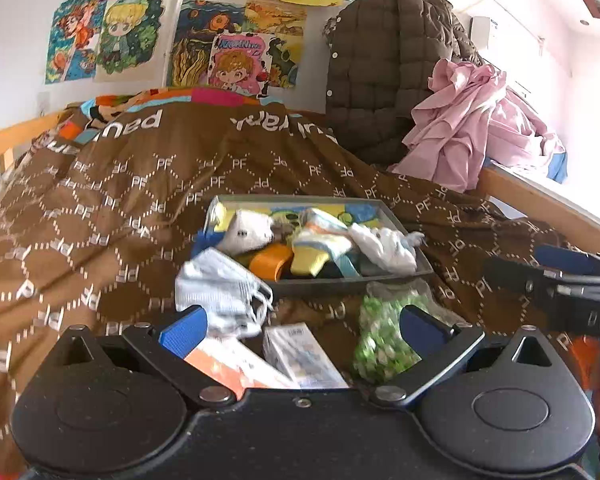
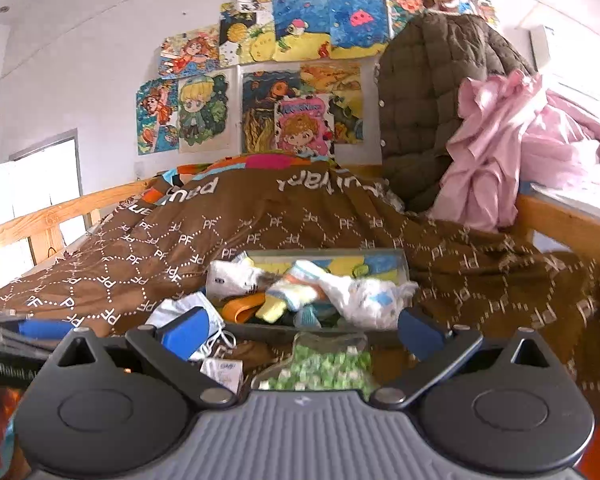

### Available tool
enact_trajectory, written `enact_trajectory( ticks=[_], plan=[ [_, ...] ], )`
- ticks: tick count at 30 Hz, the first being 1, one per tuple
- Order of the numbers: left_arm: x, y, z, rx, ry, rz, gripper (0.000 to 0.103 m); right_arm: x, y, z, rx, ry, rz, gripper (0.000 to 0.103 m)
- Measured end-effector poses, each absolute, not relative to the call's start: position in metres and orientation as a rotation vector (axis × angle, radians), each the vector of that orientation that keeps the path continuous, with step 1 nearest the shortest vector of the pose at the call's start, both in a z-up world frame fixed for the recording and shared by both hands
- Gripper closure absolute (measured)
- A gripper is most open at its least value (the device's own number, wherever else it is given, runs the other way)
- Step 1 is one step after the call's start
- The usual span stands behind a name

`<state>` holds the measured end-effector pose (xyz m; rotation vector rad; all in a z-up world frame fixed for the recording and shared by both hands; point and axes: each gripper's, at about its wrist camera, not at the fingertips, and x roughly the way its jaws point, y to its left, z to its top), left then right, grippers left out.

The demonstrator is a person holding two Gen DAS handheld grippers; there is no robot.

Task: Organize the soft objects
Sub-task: 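Move both open grippers back from the tray toward the white face mask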

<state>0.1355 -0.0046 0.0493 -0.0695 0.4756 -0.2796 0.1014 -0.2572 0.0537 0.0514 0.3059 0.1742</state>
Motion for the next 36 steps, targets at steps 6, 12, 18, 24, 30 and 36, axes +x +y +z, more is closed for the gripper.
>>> enact_trajectory(
  ticks=[6,12,18,24,30,36],
  plan=[
    [0.107,0.002,0.018,-0.099,0.53,-0.257,0.001,0.078,-0.254,0.028,0.06,0.41,0.166,0.0],
    [0.092,0.013,-0.004,-0.132,0.571,-0.216,0.001,0.066,-0.248,0.017,0.061,0.454,0.175,0.0],
    [0.085,0.025,-0.013,-0.167,0.601,-0.173,0.001,0.073,-0.244,0.008,0.059,0.472,0.17,0.0],
    [0.083,0.037,-0.016,-0.187,0.62,-0.136,0.001,0.078,-0.235,-0.001,0.042,0.493,0.192,0.0],
    [0.084,0.043,-0.017,-0.185,0.627,-0.114,0.001,0.077,-0.233,-0.001,0.039,0.49,0.21,0.0],
    [0.084,0.046,-0.02,-0.175,0.642,-0.107,0.001,0.077,-0.231,0.001,0.04,0.484,0.23,0.0]
  ],
)
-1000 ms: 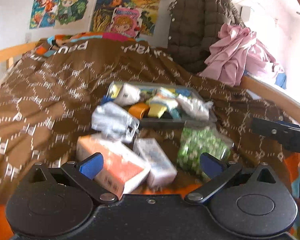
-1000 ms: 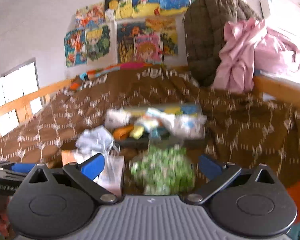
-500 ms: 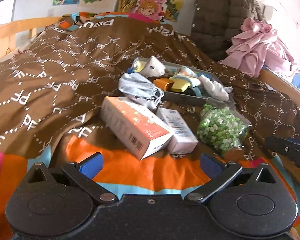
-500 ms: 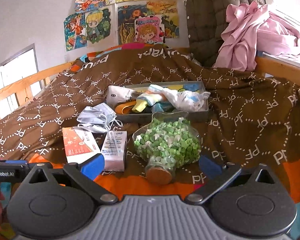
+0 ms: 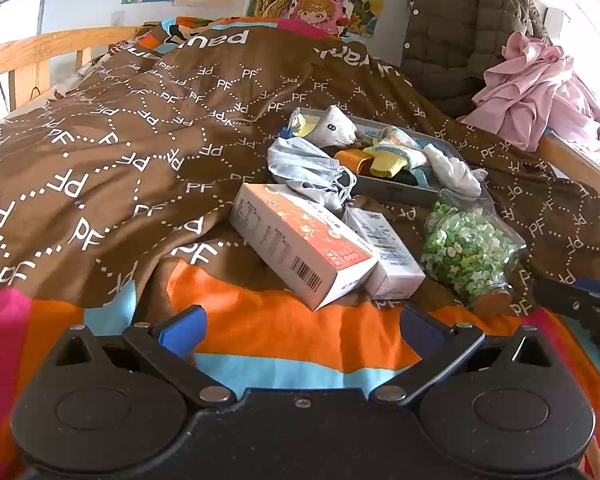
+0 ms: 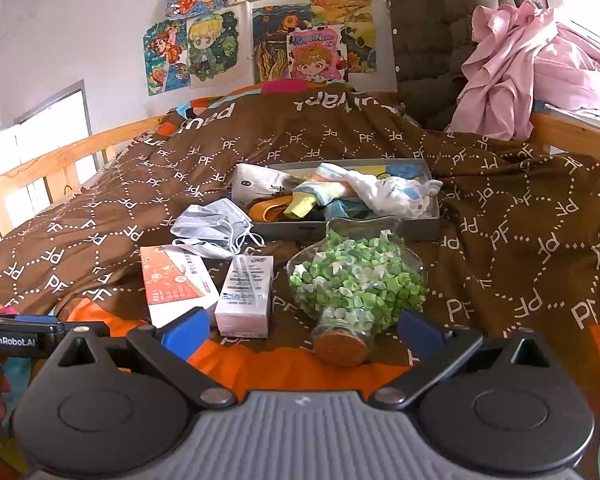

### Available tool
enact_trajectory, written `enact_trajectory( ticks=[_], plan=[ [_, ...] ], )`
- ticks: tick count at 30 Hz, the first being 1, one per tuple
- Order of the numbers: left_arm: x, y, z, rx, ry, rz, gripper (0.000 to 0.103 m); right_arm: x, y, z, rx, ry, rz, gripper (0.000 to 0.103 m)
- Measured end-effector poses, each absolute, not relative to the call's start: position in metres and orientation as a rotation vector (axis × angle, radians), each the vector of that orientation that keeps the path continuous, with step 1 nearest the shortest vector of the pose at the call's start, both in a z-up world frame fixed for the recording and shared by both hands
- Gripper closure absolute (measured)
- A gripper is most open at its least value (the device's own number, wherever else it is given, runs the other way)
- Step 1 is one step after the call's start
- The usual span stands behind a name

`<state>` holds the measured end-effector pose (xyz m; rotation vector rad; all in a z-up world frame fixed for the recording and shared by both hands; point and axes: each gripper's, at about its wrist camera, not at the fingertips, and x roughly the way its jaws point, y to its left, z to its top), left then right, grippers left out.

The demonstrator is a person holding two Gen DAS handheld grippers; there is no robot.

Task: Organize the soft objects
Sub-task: 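Move both open grippers back from the tray toward the white face mask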

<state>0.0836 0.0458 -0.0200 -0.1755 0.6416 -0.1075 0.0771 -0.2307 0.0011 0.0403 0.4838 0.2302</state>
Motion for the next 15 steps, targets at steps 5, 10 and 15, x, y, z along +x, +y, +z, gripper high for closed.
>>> enact_trajectory(
  ticks=[5,10,15],
  plan=[
    [0.0838,0.0483,-0.0204,-0.176,0.643,-0.098,0.001,0.0764,-0.2265,0.0008,0.032,0.48,0.246,0.0],
    [0.0841,0.0493,-0.0193,-0.171,0.642,-0.099,0.001,0.0767,-0.2248,0.0012,0.033,0.473,0.253,0.0],
    [0.0861,0.0529,-0.016,-0.165,0.634,-0.096,0.001,0.0771,-0.2227,0.001,0.031,0.465,0.263,0.0]
  ],
)
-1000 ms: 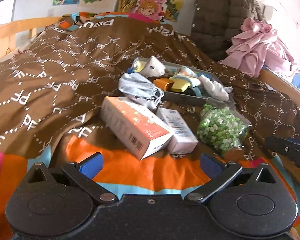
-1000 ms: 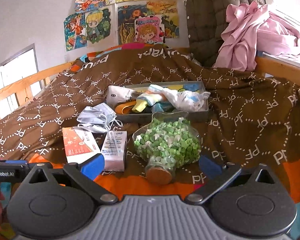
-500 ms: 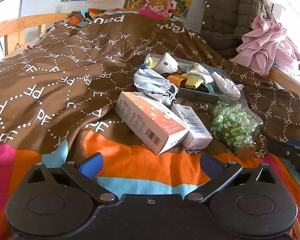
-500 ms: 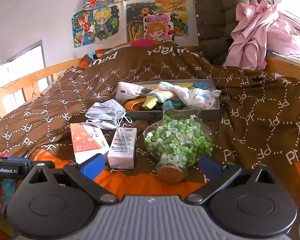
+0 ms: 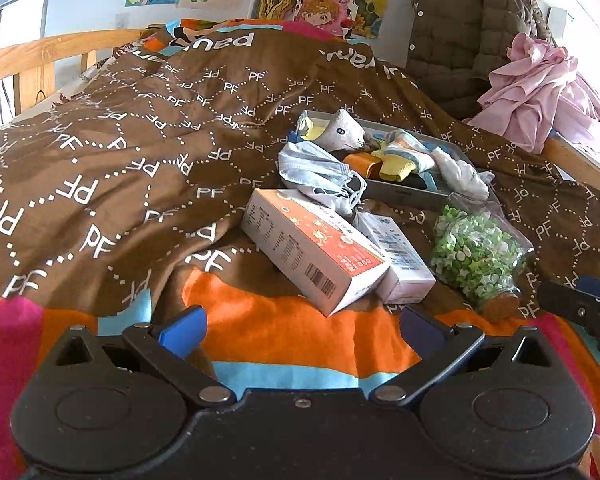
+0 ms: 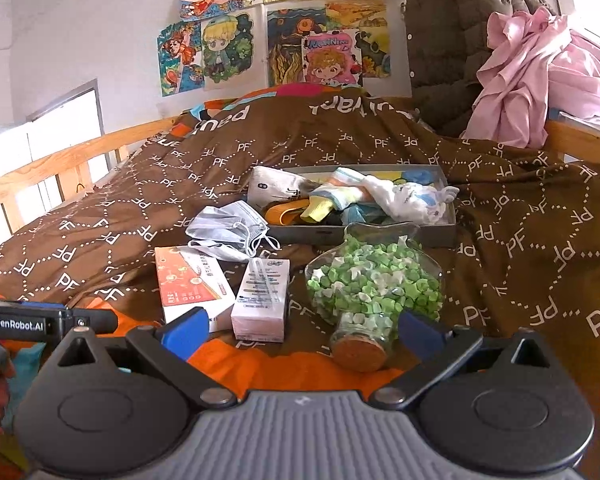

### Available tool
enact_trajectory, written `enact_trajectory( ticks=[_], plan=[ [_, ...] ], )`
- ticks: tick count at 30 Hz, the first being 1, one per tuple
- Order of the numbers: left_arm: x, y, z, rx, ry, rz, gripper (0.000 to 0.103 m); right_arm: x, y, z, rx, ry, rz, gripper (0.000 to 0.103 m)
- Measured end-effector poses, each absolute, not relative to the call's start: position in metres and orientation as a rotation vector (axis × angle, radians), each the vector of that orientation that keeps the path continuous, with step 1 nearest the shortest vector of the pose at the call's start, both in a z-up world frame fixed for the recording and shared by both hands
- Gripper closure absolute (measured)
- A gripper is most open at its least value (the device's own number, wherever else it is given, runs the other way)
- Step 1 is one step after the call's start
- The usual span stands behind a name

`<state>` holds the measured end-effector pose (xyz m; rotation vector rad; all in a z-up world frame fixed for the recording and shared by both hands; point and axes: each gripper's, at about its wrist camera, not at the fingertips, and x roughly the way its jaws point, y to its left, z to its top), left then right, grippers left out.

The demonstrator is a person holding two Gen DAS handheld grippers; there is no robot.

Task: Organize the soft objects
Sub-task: 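Move both open grippers back from the tray toward the white face mask, then close the left gripper on the white face mask while the right gripper grasps a white paper item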

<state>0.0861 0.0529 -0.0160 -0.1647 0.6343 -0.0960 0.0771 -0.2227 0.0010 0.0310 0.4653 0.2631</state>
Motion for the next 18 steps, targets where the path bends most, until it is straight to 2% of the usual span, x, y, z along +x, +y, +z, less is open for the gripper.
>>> enact_trajectory(
  ticks=[18],
  plan=[
    [0.106,0.069,0.011,-0.129,0.575,-0.102,0.001,0.086,-0.209,-0.007,0.039,0.476,0.306,0.0]
  ],
)
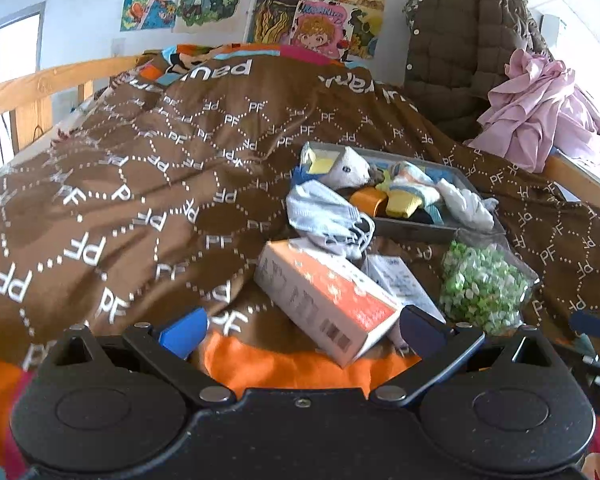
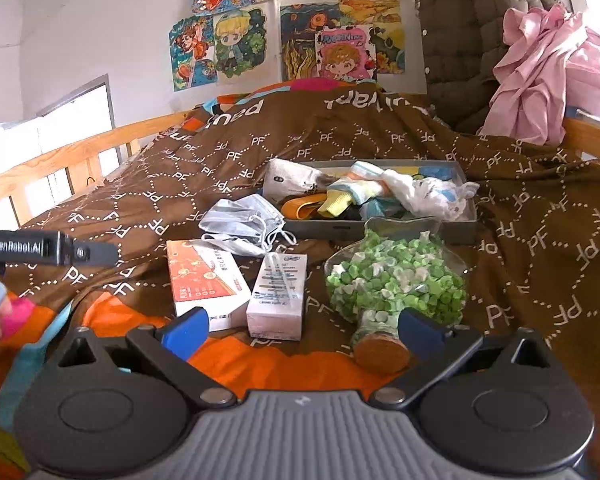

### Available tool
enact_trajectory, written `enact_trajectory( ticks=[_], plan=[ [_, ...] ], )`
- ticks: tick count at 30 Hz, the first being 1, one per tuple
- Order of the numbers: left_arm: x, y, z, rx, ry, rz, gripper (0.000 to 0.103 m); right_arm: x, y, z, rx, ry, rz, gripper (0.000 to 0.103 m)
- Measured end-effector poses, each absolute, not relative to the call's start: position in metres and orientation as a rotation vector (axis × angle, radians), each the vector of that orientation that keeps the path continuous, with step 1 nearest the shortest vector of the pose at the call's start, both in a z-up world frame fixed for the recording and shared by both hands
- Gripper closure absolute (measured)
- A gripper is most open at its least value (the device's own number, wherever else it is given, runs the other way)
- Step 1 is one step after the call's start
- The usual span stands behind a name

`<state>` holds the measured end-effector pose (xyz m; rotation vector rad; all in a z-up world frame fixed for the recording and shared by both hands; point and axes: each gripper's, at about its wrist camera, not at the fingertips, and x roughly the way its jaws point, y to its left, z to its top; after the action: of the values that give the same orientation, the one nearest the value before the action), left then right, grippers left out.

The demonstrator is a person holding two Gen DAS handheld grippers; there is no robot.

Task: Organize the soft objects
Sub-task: 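Close the left gripper on the white face mask while the right gripper grasps a white paper item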

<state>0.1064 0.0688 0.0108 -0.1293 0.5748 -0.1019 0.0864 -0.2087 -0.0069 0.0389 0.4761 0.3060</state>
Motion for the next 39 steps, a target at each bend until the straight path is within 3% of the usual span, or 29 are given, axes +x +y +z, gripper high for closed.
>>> enact_trajectory(
  ticks=[22,39],
  plan=[
    [0.169,0.108,0.047,-0.1,0.617,-0.102,0.001,0.2,-0.157,0.023,-0.034,0.339,0.412,0.0],
    [0.304,0.087,0.033,-0.021,0.791,-0.289,0.001,0.254,-0.133,-0.025,0.002,0.49,0.508,0.0]
  ],
)
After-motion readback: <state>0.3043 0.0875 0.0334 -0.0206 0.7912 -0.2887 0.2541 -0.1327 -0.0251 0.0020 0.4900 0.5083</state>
